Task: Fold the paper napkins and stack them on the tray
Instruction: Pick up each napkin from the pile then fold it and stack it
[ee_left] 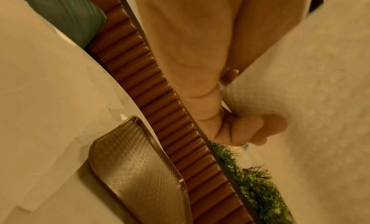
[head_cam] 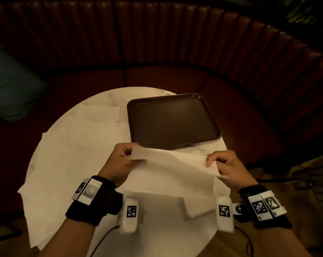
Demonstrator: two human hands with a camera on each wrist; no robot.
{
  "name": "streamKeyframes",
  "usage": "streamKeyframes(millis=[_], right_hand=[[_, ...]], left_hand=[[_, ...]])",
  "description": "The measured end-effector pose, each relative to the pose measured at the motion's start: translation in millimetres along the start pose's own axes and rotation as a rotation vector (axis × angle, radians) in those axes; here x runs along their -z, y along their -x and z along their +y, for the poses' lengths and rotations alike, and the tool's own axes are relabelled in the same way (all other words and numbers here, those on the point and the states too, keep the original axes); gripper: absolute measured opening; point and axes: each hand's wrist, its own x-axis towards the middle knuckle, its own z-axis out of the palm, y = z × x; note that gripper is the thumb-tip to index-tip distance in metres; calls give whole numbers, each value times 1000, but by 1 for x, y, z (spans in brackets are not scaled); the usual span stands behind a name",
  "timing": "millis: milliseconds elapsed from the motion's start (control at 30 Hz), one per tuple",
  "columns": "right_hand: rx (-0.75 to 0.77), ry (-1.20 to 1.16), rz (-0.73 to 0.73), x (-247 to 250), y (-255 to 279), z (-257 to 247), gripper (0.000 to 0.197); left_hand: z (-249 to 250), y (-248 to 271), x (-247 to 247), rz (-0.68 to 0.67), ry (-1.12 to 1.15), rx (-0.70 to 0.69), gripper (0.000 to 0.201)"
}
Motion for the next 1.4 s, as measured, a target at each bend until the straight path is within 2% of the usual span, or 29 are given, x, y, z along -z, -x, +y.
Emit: streamKeyframes(millis=[67, 133, 200, 267, 333, 433, 500, 567, 633, 767, 900, 1033, 1100, 1133, 1167, 1267, 1300, 1333, 1400], right_hand=[[-10, -3, 12, 4, 3, 2, 39], [-31, -15, 25, 6, 7, 4, 50], [-49, -26, 16, 7, 12, 6, 52], [-61, 2, 37, 8, 18, 12, 41], [-90, 44, 89, 12, 24, 22, 18], [-170, 83, 133, 12, 38, 41, 11], [-223, 94, 211, 10, 49, 57, 14], [-262, 128, 306, 7, 60, 74, 8], [-302, 168, 370, 5, 70, 92, 5], [-382, 179, 505, 3, 81, 118, 14], [-483, 225, 503, 2, 78, 132, 5], [-600, 198, 447, -2, 73, 143, 12], [-626, 254, 398, 0, 71, 142, 12], [-618, 350, 371, 2, 71, 139, 12], [-592, 491, 362, 4, 72, 136, 15], [-324, 896, 494, 8, 66, 115, 24], [-273, 945, 517, 9, 58, 108, 30], [-293, 952, 492, 10, 49, 106, 39], [-411, 920, 340, 10, 22, 105, 59]], left_hand=[[-2, -1, 0, -42, 11, 0, 41], [-5, -3, -2, -63, 2, 18, 45], [-11, -7, -5, -44, -28, 44, 39], [-15, -11, -10, -25, -28, 110, 23], [-22, -18, -15, -20, -38, 151, 19], [-35, -32, -27, -34, -250, 84, 14], [-43, -46, -40, -58, -446, 37, 11], [-52, -63, -56, -41, -574, 5, 14], [-59, -81, -77, -27, -654, -36, 16], [-72, -104, -127, -120, -743, -154, 3], [-105, -121, -149, -252, -900, -229, 28], [-128, -124, -156, -463, -1215, -39, 47], [-127, -123, -156, -496, -1275, -43, 47], [-126, -120, -152, -459, -1236, -34, 47], [-124, -116, -147, -365, -1156, -7, 47], [-124, -92, -121, 73, -806, 37, 43], [-124, -79, -114, 148, -753, 70, 40], [-125, -66, -110, 156, -747, 140, 37], [-131, -46, -112, 75, -784, 329, 34]])
